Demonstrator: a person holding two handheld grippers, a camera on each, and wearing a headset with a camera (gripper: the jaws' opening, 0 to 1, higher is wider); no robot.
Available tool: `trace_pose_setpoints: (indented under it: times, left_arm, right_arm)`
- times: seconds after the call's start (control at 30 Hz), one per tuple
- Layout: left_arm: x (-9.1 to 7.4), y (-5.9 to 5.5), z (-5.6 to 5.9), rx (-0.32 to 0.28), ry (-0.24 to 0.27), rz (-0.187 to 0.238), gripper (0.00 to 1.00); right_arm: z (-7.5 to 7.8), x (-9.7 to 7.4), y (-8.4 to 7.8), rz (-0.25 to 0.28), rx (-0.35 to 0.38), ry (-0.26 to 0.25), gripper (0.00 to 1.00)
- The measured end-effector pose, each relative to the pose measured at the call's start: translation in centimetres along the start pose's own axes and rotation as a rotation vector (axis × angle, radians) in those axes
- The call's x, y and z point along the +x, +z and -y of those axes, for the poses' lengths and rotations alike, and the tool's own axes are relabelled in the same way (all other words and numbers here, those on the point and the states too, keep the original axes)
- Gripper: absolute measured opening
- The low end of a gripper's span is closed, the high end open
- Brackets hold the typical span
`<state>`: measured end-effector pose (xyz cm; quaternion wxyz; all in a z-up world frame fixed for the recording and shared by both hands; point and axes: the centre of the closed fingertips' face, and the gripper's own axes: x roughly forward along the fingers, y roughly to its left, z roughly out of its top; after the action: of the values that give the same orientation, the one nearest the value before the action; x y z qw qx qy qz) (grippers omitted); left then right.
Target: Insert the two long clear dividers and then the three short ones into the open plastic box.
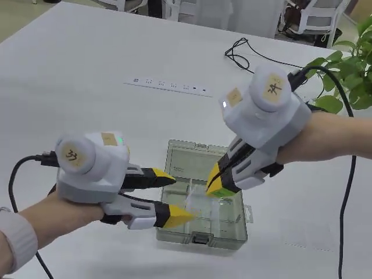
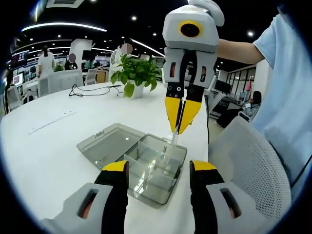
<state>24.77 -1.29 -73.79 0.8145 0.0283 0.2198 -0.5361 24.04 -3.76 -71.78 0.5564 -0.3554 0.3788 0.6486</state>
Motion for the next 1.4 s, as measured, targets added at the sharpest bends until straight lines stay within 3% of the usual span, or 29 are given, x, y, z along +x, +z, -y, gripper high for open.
trace_pose_setpoints:
  times: [0.23,0.3,0.37,0.4,0.9,1.4]
  left_arm:
    - [-1.2,-1.2,-1.1,0.006,0.066,-0.009,0.7]
    - [-1.6,-1.5,-1.6,0.022,0.099,-0.021,0.8]
    - [-2.0,-2.0,-2.5,0.033,0.16,-0.036,0.97]
    - [-2.2,-2.1,-2.9,0.027,0.183,-0.034,0.99]
    - [-3.8,-3.0,-3.2,0.011,0.199,-0.034,1.0]
    - [-4.1,-3.7,-3.5,-0.015,0.202,-0.039,0.96]
  right_arm:
    - [1.0,0.6,0.5,-0.002,0.031,-0.023,0.02]
    - [1.5,0.8,0.8,0.006,0.06,-0.032,0.02]
    - [1.9,1.1,1.1,0.011,0.062,-0.041,0.02]
    - [2.1,1.3,1.1,0.011,0.067,-0.051,0.02]
    - [3.3,4.3,1.5,0.005,0.085,-0.055,0.02]
    - [3.6,4.9,1.0,-0.012,0.083,-0.035,0.02]
